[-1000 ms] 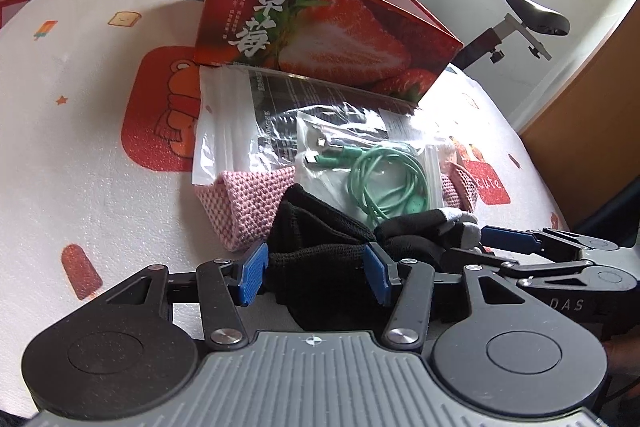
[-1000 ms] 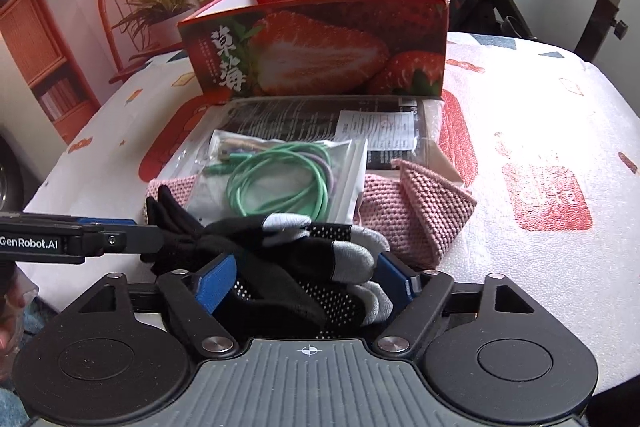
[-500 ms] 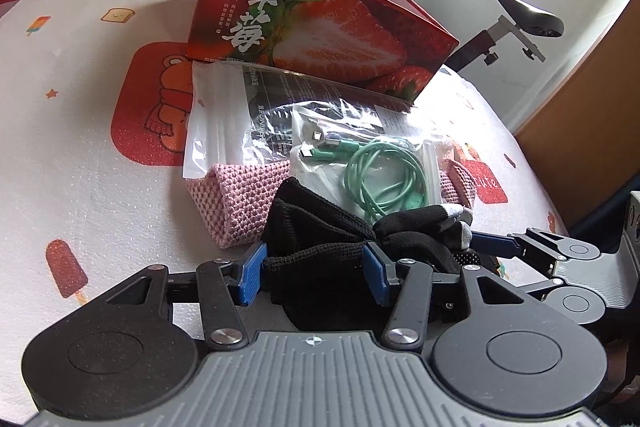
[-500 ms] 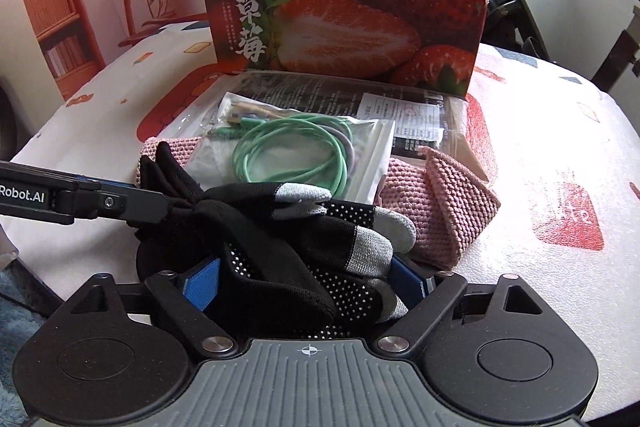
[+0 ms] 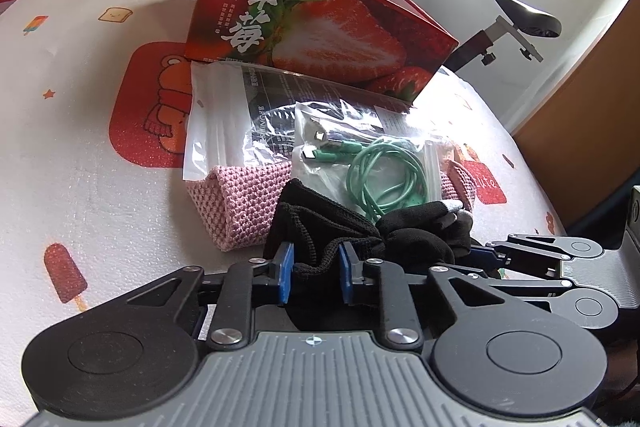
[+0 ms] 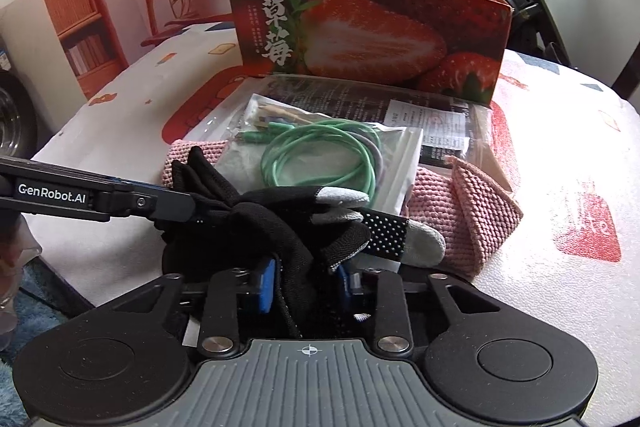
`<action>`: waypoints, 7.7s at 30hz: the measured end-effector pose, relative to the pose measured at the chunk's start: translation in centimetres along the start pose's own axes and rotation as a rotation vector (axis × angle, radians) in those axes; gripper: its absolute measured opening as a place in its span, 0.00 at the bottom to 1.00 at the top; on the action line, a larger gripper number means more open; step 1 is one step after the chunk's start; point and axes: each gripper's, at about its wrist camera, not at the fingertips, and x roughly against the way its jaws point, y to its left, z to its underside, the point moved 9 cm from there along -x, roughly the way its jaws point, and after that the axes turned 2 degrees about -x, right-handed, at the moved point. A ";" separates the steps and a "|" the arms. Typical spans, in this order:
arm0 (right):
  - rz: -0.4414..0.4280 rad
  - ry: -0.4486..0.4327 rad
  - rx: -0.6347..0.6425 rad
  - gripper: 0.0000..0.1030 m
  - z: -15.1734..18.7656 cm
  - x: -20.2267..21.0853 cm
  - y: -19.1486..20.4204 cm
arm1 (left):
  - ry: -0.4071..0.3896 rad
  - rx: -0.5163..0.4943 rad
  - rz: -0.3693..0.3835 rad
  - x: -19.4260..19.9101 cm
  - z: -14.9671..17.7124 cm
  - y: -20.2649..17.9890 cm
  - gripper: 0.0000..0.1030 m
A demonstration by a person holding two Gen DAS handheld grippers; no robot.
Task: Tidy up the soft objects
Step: 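Lift the black gloves with the right tool and release them into the red box, then move the right tool back to the clear bag of green cables, then close the right tool on the edge of the green cable bag, then carry the cable bag with the right tool and release it into the red box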
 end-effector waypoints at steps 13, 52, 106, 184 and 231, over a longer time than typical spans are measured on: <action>-0.034 -0.051 -0.025 0.15 -0.6 0.8 -0.1 | -0.027 -0.026 0.021 0.5 -0.4 -0.5 0.15; 0.034 -0.384 0.038 0.15 -26.5 -0.8 -6.2 | -0.310 -0.077 -0.022 -0.8 -25.7 -2.5 0.15; 0.039 -0.160 -0.182 0.37 -6.7 -0.5 -4.7 | -0.038 -0.023 -0.051 -1.9 -6.4 -0.6 0.37; -0.015 -0.125 -0.273 0.10 -4.5 -1.3 -4.0 | -0.087 0.002 0.036 -2.5 -4.4 -1.2 0.10; -0.069 -0.412 -0.211 0.03 -27.5 -2.3 -9.6 | -0.267 -0.113 -0.052 -4.0 -25.4 -1.4 0.10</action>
